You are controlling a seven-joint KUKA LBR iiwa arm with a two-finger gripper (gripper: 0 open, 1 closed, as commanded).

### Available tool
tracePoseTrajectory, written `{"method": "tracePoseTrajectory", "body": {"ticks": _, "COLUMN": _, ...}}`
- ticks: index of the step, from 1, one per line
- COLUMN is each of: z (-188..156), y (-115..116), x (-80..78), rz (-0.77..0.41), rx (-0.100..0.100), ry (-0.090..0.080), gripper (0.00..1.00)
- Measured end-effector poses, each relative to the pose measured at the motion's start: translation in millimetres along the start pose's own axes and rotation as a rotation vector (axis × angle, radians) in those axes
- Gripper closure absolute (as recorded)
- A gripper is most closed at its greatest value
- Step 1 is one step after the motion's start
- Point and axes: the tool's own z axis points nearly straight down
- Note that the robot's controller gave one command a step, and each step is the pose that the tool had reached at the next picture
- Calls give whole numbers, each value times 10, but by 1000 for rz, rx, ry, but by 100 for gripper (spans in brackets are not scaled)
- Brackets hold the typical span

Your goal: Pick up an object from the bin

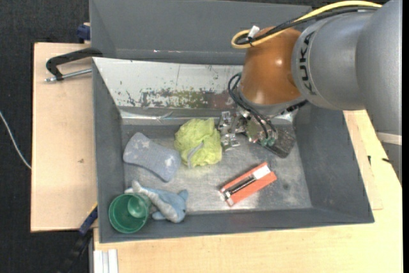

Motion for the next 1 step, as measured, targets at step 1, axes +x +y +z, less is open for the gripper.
{"method": "tracePoseTrajectory", "body": {"ticks": 1, "z": -1361, "y": -91, "x": 147, "rz": -57, "rx": 0, "ry": -1, "gripper": 100}}
